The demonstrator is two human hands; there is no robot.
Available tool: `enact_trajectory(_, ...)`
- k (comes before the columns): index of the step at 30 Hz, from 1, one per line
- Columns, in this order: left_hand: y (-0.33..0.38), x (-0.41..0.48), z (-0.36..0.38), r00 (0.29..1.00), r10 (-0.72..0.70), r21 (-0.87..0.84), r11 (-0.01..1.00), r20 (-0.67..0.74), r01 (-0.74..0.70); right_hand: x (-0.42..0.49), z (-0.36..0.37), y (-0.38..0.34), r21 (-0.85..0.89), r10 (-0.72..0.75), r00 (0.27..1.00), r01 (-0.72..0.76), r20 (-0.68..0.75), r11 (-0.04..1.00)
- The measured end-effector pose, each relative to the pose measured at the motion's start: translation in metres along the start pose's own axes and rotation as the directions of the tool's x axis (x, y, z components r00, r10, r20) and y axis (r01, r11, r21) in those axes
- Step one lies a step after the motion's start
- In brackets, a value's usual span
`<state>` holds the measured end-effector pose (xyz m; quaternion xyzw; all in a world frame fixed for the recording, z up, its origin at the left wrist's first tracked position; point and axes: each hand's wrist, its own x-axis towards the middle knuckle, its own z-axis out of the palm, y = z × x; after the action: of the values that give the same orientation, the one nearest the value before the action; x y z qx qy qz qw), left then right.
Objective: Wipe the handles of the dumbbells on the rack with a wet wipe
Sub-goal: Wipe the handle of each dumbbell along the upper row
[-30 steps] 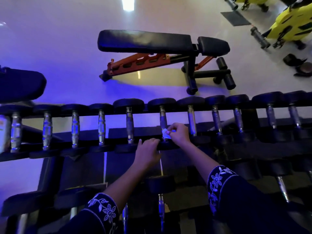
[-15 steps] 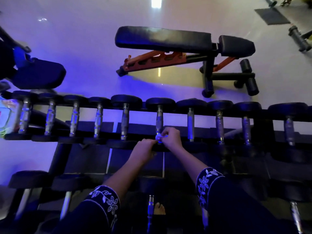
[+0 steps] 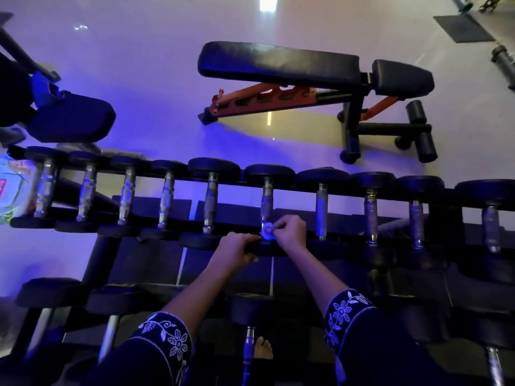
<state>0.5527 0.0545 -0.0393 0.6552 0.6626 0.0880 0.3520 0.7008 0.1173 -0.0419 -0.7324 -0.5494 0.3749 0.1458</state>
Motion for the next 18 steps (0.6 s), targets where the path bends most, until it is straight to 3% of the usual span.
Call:
enact_trajectory(4, -0.006, 0.003, -0.002, 1.000, 0.002, 0.015, 1.000, 0.006, -0.002, -0.002, 0.008, -0.016, -0.064, -0.085, 0.996, 0.086, 0.026, 0.994)
enact_trajectory(9, -0.001, 0.005, -0.004, 1.000, -0.006, 0.061, 0.998, 0.022, 0.005, 0.023, -0.005, -0.026, 0.014, -0.126, 0.991, 0.127, -0.051, 0.992)
enact_trajectory(14, -0.002, 0.003, -0.003, 1.000, -0.022, 0.055, 0.998, 0.012, 0.021, 0.001, 0.005, -0.008, -0.203, -0.214, 0.972, 0.230, 0.100, 0.952)
enact_trajectory(18, -0.002, 0.006, -0.005, 1.000, -0.014, 0.071, 0.997, 0.028, 0.012, 0.023, -0.004, -0.022, -0.128, -0.253, 0.967, 0.250, -0.009, 0.960)
